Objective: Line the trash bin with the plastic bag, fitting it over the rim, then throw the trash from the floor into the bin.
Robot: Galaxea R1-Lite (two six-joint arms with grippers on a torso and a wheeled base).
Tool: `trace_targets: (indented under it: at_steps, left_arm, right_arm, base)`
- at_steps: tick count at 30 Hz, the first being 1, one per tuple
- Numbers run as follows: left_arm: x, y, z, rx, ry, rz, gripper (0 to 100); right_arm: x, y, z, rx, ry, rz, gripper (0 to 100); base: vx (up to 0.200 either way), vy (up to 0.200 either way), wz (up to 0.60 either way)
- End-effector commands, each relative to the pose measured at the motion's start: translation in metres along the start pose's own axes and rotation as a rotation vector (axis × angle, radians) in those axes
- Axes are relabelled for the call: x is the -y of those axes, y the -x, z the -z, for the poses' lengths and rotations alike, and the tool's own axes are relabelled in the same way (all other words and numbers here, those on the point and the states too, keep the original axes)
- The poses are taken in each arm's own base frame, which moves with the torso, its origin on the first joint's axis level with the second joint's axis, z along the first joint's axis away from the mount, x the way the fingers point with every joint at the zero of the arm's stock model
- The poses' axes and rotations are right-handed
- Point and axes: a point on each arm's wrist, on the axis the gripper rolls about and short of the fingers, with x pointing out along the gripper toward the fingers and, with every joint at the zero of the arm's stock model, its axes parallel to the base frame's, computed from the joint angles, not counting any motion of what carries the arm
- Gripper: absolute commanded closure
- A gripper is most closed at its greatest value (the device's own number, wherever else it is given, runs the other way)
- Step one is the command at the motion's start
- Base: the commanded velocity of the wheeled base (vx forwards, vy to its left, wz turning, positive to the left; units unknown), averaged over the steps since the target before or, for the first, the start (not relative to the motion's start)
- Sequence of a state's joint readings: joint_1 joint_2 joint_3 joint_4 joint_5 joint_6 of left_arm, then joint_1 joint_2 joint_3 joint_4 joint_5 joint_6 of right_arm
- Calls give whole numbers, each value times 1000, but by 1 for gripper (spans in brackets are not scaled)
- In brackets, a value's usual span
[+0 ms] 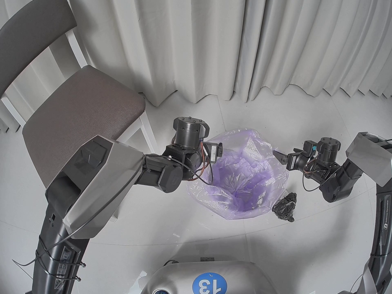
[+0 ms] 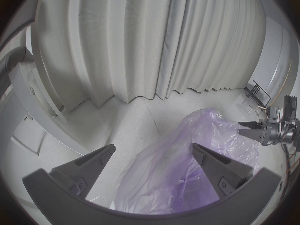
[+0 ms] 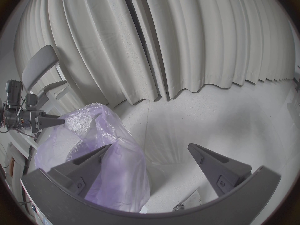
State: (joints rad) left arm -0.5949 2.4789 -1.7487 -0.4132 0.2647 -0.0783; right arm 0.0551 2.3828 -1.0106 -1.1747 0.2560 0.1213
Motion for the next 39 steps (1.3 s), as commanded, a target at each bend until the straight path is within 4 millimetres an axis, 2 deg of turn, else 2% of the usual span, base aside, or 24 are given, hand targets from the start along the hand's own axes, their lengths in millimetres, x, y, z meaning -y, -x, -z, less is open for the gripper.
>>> trace_targets:
  at_steps: [1,6,13,15,18,24,29,33,39]
  left_arm:
    - [0,-14,13,-13,-2,-13,0]
    - [2,-23,18,-18,-4,-25,0]
    - [3,-37,23,-55,-2,-48,0]
    - [3,-42,35,-109,-17,-61,0]
    - [2,-43,41,-142,-27,-70,0]
    - [-19,-51,50,-170,-21,-111,0]
    - [-23,-53,53,-176,-17,-118,0]
    - [-21,-51,49,-166,-9,-114,0]
    - [-11,-39,28,-132,45,-95,0]
  right_arm:
    - [10,-9,3,0,-2,13,0]
    - [16,-17,6,-16,-8,23,0]
    - [22,-32,23,-31,-11,23,0]
    - [24,-37,27,-31,-11,23,0]
    - [27,-42,38,-60,-19,26,0]
    - [30,-46,53,-95,-26,30,0]
    - [30,-49,65,-117,-30,30,0]
    - [29,-50,67,-117,-31,27,0]
    - [30,-47,64,-115,-32,30,0]
  base:
    - [0,0,0]
    - [0,0,0]
    - [0,0,0]
    - [0,0,0]
    - [0,0,0]
    - [0,0,0]
    - [0,0,0]
    - [0,0,0]
    - [0,0,0]
